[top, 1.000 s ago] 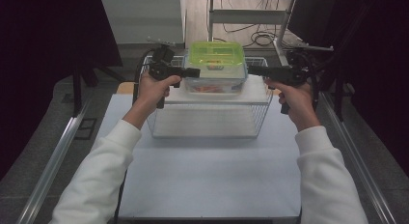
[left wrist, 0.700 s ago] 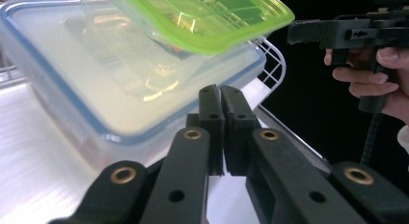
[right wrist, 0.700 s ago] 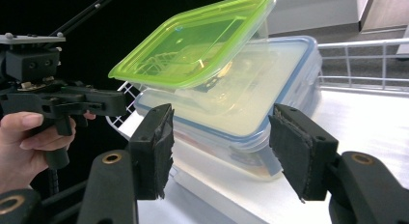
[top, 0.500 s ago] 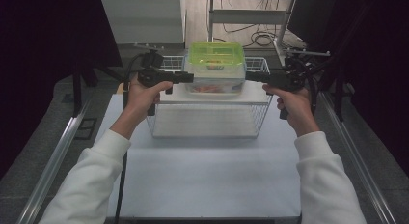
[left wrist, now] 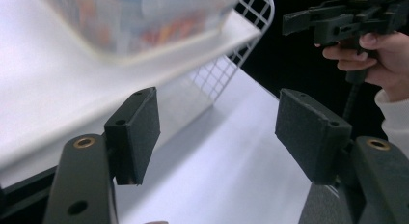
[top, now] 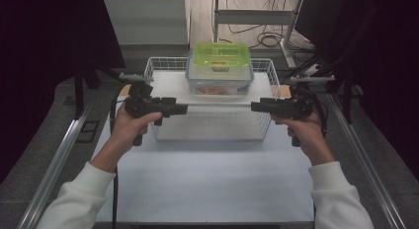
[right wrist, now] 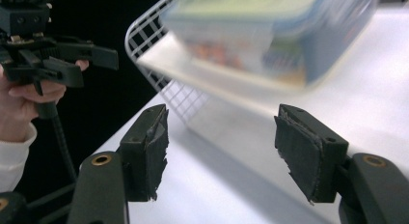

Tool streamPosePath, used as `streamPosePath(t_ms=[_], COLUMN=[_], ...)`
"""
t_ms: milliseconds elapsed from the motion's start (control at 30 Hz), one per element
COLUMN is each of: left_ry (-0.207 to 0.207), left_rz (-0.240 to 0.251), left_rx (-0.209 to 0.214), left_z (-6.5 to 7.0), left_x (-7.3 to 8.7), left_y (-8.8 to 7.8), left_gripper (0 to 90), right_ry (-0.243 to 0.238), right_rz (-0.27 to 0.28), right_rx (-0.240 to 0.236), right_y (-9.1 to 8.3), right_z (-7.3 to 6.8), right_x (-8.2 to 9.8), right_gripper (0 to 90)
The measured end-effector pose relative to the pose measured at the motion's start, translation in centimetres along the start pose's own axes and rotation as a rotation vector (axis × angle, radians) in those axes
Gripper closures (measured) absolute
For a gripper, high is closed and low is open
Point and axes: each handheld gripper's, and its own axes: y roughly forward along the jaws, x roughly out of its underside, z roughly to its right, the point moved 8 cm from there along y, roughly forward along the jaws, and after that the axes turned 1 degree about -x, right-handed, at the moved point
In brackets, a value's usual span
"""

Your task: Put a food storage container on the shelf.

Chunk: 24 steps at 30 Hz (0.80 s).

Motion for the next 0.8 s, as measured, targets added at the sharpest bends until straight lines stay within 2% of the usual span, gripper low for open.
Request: streamPosePath(t_ms=[133,200,467,667,733,800], left_ry=[-0.004,-0.018,-0.044,-0.074,-0.081,-0.073], left_rz=[-0.006,-0.004,-0.049,-0.086,-0.108,-0.117], left_rx=[-0.021,-0.014,-0.030,-0.031,-0.035,-0.055], left_z=[-0.4,-0.8,-2.0,-2.6,-2.9,-3.0], left_x=[3.6,5.4,12.1,15.8,16.6,16.9], left_y=[-1.1,-1.6,-1.5,-0.4,0.0,0.2], left_gripper=[29.0,28.3,26.8,26.2,26.1,25.9], right_ry=[-0.001,-0.001,0.031,0.048,0.055,0.060], right_rz=[-0.018,-0.030,-0.065,-0.124,-0.142,-0.159], right_rx=[-0.006,0.002,0.026,0.042,0.048,0.051], right_y=[0.1,0.0,0.2,0.8,1.0,1.1], right_z=[-0.2,-0.1,1.1,1.9,2.1,2.2], right_x=[3.0,4.8,11.1,15.4,16.4,17.0], right_gripper=[36.1,35.9,35.9,35.9,35.9,35.9])
